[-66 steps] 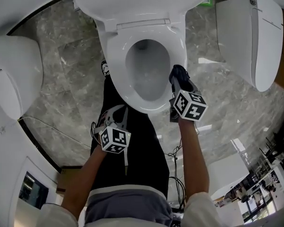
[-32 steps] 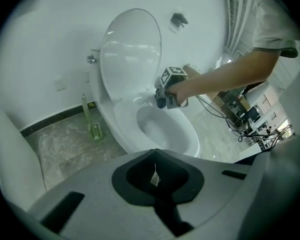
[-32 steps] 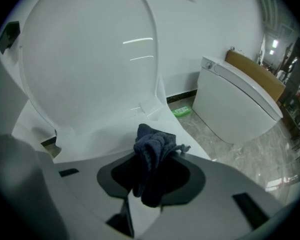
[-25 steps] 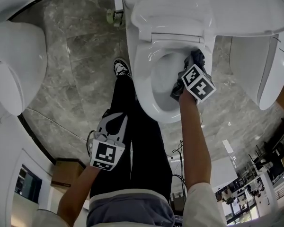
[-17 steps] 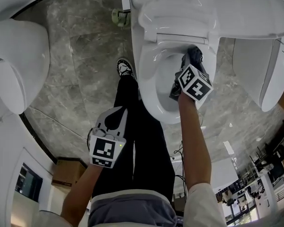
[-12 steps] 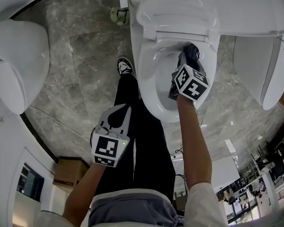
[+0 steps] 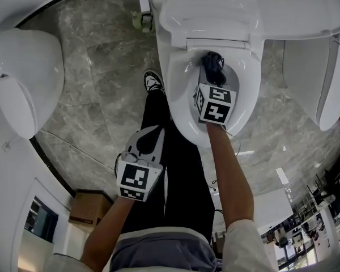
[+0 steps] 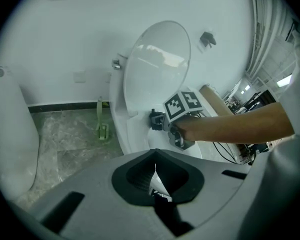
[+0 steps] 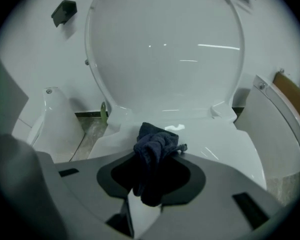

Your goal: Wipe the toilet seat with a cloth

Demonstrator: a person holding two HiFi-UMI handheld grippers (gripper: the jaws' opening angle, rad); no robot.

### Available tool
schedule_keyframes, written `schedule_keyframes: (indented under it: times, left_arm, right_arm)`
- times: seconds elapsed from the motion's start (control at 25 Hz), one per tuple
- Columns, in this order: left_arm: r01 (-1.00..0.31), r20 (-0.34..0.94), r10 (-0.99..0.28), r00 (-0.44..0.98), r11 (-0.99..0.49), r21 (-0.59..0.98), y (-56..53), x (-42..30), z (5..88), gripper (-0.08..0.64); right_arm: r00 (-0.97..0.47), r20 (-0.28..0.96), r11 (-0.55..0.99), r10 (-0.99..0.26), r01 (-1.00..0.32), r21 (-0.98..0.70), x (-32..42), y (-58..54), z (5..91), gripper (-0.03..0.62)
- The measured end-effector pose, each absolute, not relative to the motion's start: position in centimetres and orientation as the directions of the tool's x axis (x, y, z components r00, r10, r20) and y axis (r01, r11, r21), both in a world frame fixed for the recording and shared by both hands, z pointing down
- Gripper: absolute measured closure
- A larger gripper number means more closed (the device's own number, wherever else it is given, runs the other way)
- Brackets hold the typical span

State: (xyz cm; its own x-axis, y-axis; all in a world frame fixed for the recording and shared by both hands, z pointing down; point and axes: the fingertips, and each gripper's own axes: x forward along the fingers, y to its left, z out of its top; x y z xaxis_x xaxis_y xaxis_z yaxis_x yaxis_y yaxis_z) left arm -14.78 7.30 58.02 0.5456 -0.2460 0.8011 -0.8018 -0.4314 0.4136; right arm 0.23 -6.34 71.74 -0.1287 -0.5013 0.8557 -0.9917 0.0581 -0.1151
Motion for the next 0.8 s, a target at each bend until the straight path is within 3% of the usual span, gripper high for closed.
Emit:
schedule_keyframes:
  times: [0.8]
  left_arm:
    - [-0.806,0.813,-0.237,0.531,-0.437,0.399,9.7,-13.0,58.1,0.549]
  right_arm:
    - [-0.364,0.824,0.391,-0.434,-0.9,-0.192,-5.6,-3.1,70.9,0.485]
